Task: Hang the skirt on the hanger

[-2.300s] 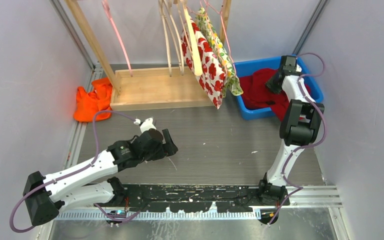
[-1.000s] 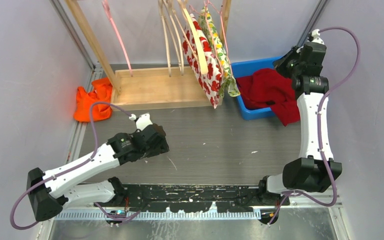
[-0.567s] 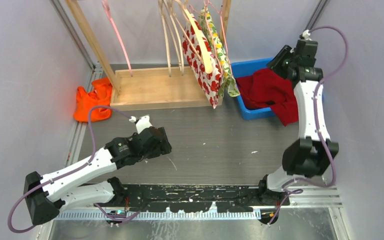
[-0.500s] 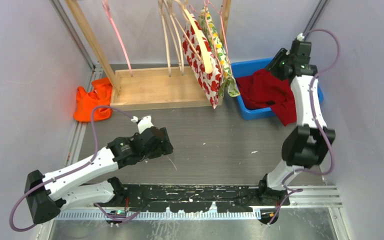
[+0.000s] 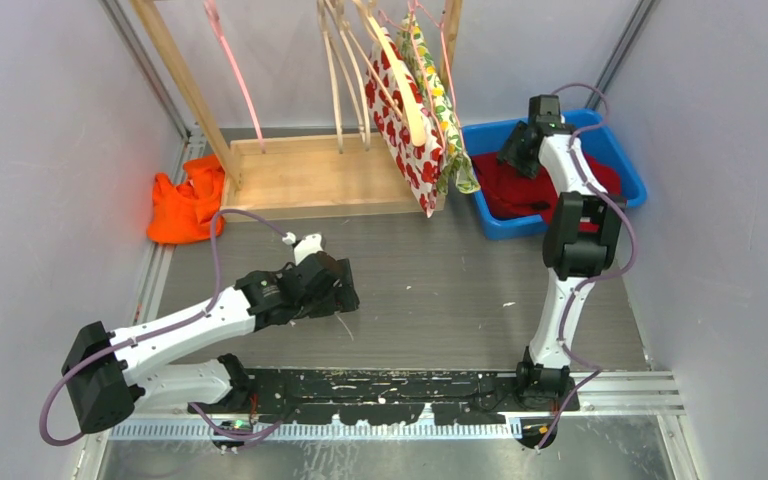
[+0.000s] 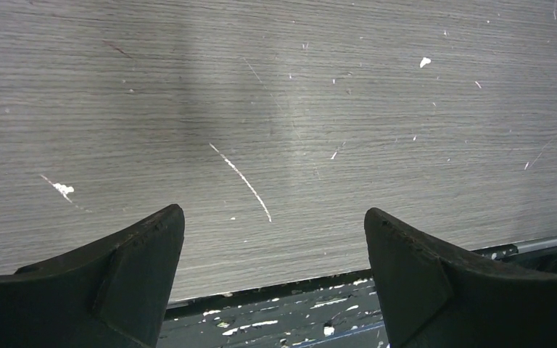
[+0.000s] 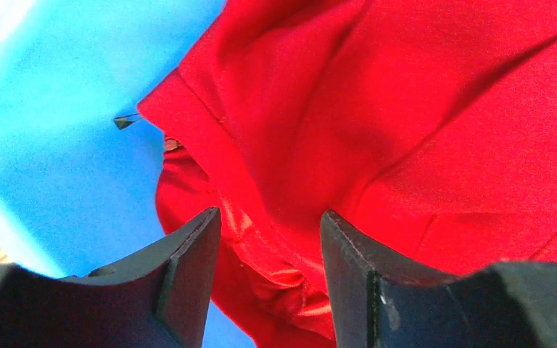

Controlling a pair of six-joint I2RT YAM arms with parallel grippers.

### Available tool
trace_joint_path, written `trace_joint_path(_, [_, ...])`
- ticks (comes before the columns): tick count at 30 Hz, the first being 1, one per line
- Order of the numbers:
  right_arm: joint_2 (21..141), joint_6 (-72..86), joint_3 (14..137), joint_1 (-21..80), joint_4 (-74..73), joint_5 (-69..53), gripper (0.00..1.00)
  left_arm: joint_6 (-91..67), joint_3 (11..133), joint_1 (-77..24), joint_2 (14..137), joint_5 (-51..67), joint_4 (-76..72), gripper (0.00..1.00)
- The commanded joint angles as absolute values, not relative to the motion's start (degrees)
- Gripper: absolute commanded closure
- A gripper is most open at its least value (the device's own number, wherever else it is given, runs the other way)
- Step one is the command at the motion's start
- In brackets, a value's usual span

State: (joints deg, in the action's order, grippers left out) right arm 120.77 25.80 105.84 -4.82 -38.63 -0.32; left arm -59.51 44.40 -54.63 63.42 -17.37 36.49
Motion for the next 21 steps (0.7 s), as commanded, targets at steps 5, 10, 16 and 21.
trace_joint_path(5, [124.8, 26.0, 110.9, -2.5, -37.4, 7.7, 0.42, -58.4, 45.2, -54.3, 62.5, -17.2, 34.2, 0.07])
trace_joint_path(10, [125.9, 23.6, 111.2, -2.2, -39.6, 15.0, 0.40, -58.4, 45.2, -54.2, 61.9, -17.1, 34.4, 0.07])
trace_joint_path(16, [126.1, 22.0, 111.6, -2.3, -39.8, 16.4, 0.67, -58.0, 45.6, -54.3, 61.8, -16.8, 34.6, 0.08])
trace_joint_path(21, [119.6, 22.0, 109.0, -2.3, -37.1, 14.1, 0.99, -58.0, 45.7, -54.2, 60.9, -16.9, 35.3, 0.09])
